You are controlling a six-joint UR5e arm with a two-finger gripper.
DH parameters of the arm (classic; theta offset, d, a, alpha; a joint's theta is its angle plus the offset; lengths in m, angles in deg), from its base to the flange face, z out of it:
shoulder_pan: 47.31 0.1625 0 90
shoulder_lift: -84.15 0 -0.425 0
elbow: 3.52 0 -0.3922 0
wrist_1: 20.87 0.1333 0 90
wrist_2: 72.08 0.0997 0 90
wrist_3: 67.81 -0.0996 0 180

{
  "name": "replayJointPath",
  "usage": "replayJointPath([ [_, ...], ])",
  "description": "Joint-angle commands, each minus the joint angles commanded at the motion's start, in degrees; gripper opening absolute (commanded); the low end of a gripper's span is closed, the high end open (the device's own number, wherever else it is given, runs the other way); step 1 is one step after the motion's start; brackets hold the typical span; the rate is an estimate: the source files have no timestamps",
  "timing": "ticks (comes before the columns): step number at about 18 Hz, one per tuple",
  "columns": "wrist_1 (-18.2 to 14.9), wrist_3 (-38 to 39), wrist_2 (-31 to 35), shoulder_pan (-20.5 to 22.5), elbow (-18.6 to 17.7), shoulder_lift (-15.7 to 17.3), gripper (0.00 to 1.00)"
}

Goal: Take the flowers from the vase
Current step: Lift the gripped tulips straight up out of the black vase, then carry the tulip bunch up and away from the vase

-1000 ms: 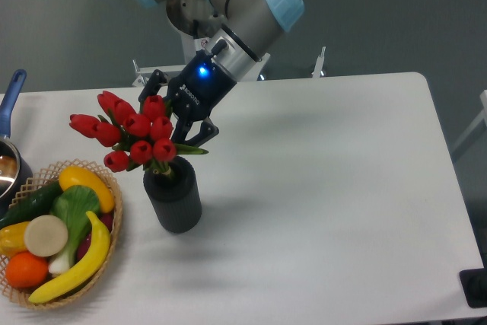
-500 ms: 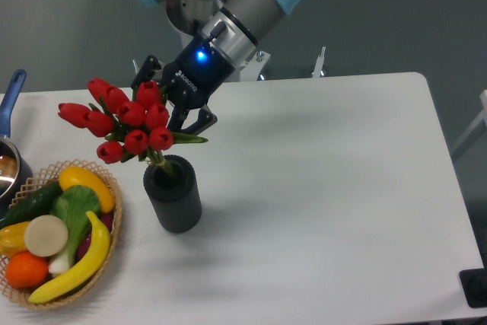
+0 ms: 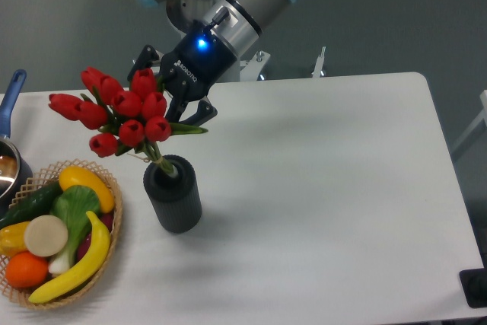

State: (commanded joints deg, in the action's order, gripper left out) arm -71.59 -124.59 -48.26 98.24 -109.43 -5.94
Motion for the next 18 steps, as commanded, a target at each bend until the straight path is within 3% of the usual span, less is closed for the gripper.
replayJointPath([
  [8, 0.00, 3.42, -1.67, 0.00, 2.37, 0.52, 0.58],
  [18, 0.00, 6.33, -2.02, 3.77, 2.90, 2.46, 0.56],
])
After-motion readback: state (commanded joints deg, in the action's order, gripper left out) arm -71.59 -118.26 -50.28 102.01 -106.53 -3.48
